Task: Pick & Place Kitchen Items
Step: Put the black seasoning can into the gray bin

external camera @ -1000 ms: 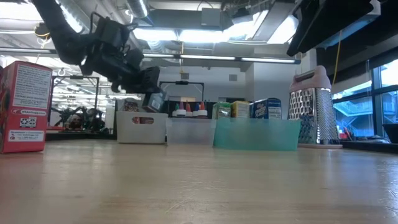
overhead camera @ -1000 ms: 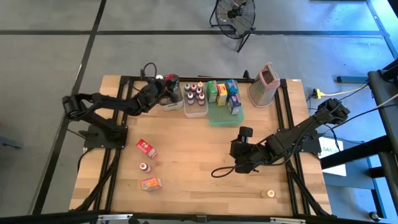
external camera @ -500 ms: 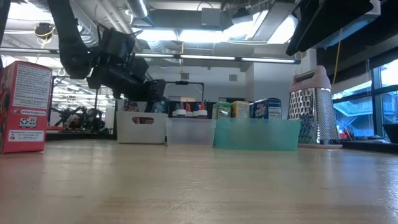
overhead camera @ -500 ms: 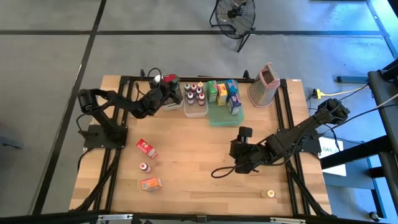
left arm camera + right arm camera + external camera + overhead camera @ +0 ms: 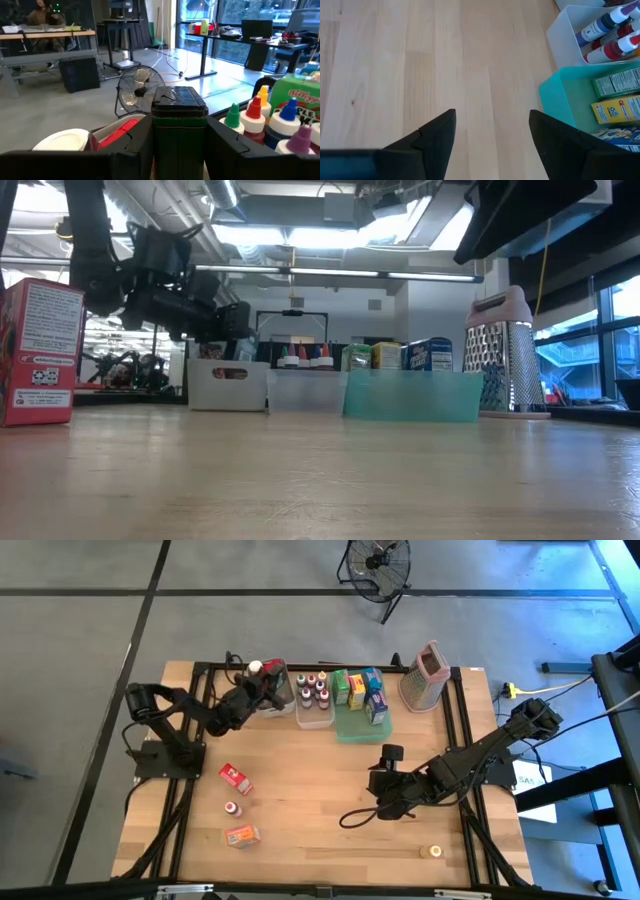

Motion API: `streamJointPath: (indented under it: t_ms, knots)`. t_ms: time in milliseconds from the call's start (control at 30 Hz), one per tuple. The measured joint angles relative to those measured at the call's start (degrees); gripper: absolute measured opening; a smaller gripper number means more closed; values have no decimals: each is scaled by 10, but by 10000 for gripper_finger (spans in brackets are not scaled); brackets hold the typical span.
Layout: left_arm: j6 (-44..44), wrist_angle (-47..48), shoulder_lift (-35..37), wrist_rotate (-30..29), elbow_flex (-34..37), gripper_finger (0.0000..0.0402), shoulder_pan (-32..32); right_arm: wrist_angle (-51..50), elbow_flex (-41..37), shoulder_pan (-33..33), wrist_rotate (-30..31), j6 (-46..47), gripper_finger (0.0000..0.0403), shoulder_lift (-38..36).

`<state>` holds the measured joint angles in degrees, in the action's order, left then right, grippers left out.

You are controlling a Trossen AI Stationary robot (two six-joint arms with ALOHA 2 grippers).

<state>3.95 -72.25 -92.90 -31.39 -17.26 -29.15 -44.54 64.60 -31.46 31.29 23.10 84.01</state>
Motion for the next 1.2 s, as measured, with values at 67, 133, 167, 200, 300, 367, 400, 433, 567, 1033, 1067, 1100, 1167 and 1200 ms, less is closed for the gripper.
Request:
streamJointPath:
  t_ms: [67,133,167,200,300,367,400,433,567,1033,1067,1100,1167,1200]
  knots:
    - [-1,2,0,0,0,130,0,1,0,0,0,0,253,0]
    - [-1,-1,0,1,0,130,0,4,0,0,0,0,253,0]
    - [-1,0,0,1,0,130,0,5,0,0,0,0,253,0]
    - [-1,0,0,0,0,130,-1,6,0,0,0,0,253,0]
    - [-1,0,0,0,0,130,-3,13,0,0,0,0,253,0]
    - [-2,0,0,-1,0,130,-3,16,0,0,0,0,253,0]
    - [-2,-1,-1,-2,0,130,-5,16,0,0,0,0,253,0]
    - [-1,-4,-4,-2,0,130,-7,16,0,0,0,0,253,0]
    - [11,-53,-37,9,-4,130,-10,16,0,0,0,0,253,0]
    - [-2,-137,-119,5,-11,130,-6,22,0,0,-18,-9,254,0]
    - [-2,-137,-119,5,-11,130,-6,22,0,0,-18,-12,254,0]
    - [-2,-138,-119,5,-11,130,-6,24,0,0,-18,-13,254,0]
    - [-2,-137,-119,5,-11,133,-6,26,0,0,-18,-15,254,0]
    - [-2,-137,-119,5,-11,136,-6,26,0,1,-18,-15,254,0]
